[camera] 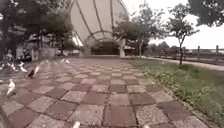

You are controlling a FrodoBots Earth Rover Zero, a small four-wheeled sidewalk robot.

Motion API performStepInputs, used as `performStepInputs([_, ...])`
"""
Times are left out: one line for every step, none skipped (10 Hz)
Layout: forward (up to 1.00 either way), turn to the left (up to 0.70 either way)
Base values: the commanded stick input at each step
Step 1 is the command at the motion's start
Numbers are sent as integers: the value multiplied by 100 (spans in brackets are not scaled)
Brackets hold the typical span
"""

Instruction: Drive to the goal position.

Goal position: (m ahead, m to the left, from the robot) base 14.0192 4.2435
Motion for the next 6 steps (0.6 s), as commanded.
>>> performStepInputs([70,27])
performStepInputs([70,26])
performStepInputs([70,0])
performStepInputs([70,0])
performStepInputs([70,0])
performStepInputs([70,0])
